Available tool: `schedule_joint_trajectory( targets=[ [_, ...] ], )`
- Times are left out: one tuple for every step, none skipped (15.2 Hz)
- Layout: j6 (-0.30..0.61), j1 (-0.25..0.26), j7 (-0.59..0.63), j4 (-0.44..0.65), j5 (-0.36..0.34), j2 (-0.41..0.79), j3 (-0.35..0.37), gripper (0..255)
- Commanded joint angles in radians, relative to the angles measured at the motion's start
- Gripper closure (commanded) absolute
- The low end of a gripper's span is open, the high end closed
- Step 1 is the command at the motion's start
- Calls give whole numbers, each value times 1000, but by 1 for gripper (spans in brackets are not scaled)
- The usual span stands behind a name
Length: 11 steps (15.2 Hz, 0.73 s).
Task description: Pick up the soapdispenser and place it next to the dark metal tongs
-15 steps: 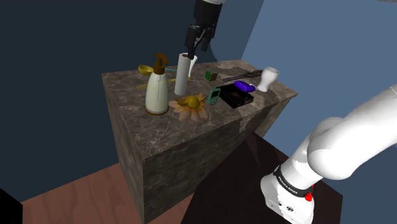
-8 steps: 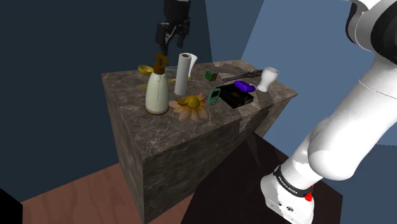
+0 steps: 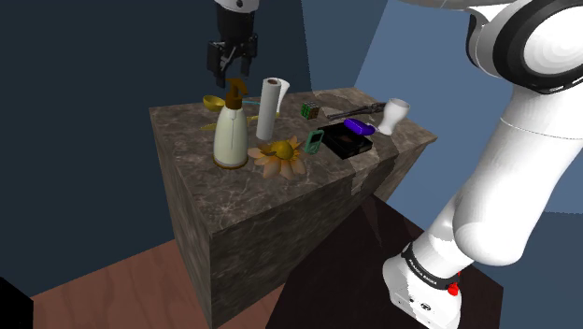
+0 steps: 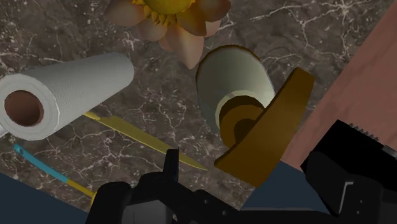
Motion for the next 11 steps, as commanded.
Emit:
schedule_joint_trajectory(
  targets=[
    [25,-1,2,-19,-2,6,-1,0],
    [38,-2,3,-31,-3,6,-2,0],
    [45,-3,3,-39,-3,6,-2,0],
    [45,-3,3,-38,-3,6,-2,0],
    [45,-3,3,-38,-3,7,-2,0],
    [45,-3,3,-38,-3,7,-2,0],
    [45,-3,3,-38,-3,7,-2,0],
    [45,-3,3,-38,-3,7,-2,0],
    [45,-3,3,-38,-3,7,-2,0],
    [45,-3,3,-38,-3,7,-2,0],
    [45,-3,3,-38,-3,7,-2,255]
  ],
)
